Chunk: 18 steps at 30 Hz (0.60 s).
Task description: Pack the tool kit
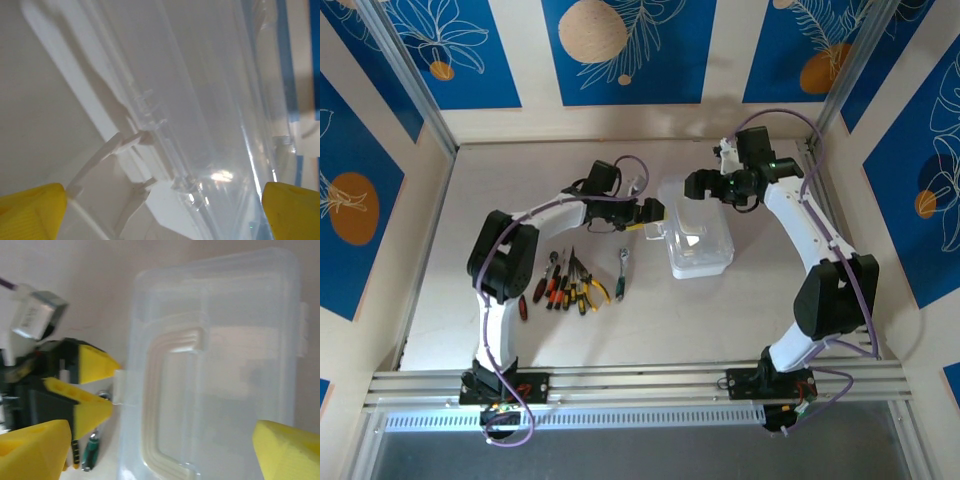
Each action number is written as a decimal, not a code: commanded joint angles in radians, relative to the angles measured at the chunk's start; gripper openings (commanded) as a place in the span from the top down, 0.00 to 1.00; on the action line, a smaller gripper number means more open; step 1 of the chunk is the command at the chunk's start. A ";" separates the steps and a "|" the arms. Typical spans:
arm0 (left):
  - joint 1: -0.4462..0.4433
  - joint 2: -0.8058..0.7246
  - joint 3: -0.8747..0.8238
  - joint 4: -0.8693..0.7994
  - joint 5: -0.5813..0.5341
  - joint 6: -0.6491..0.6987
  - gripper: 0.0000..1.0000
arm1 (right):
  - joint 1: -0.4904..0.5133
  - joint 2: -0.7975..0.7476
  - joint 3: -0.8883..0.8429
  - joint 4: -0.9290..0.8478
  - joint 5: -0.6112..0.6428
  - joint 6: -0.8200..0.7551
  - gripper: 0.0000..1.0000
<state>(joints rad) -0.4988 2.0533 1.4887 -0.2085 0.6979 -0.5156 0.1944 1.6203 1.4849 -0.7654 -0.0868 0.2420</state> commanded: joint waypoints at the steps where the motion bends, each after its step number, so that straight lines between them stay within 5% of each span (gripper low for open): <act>1: 0.020 -0.077 0.053 -0.216 -0.140 0.123 0.00 | 0.004 0.049 0.015 -0.085 0.137 -0.070 0.04; 13: 0.029 -0.248 0.022 -0.484 -0.590 0.272 0.00 | 0.002 0.158 -0.001 -0.068 0.135 -0.108 0.06; 18: 0.029 -0.275 -0.024 -0.487 -0.620 0.276 0.00 | 0.015 0.196 -0.006 -0.062 0.121 -0.106 0.14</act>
<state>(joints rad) -0.4778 1.7992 1.4944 -0.6407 0.1467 -0.2703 0.1982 1.7985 1.4845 -0.8192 0.0422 0.1459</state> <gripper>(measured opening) 0.997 0.861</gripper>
